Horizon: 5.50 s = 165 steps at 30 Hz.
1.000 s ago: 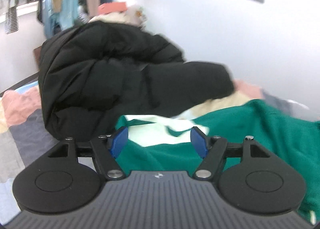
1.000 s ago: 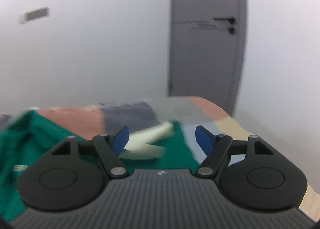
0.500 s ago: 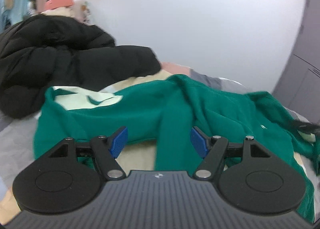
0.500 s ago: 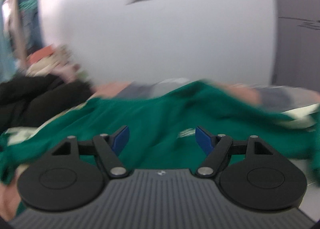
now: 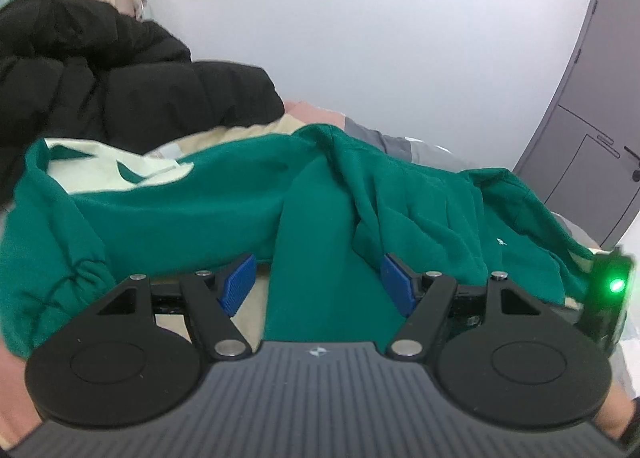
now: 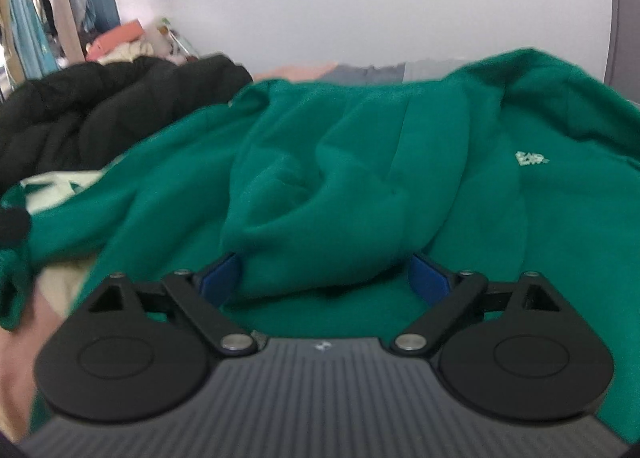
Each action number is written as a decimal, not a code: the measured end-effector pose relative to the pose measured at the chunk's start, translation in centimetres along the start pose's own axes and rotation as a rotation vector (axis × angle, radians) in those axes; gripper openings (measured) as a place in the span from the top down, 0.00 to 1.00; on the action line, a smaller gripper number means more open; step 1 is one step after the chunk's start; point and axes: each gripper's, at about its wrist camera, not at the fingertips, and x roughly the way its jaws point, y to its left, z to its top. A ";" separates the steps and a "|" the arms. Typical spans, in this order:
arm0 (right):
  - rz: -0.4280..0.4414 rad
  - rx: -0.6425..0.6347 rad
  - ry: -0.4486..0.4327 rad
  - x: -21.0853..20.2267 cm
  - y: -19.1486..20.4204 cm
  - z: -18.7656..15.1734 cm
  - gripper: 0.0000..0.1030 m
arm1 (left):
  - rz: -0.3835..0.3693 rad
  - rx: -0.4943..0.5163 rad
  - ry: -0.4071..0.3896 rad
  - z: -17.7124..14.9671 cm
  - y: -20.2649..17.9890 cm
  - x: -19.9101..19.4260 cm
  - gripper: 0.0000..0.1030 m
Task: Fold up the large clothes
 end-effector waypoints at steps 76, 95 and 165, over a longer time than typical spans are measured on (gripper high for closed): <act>-0.276 0.066 0.131 -12.8 -14.2 4.6 0.32 | 0.056 -0.124 0.209 -3.3 1.8 2.7 0.26; -0.074 0.150 0.558 -12.1 -22.0 -5.0 0.29 | 0.247 -0.204 0.300 -7.5 3.3 -0.4 0.26; -0.133 0.027 -0.007 -11.6 -8.5 -3.0 0.49 | -0.023 0.204 0.134 -6.3 -11.2 0.6 0.38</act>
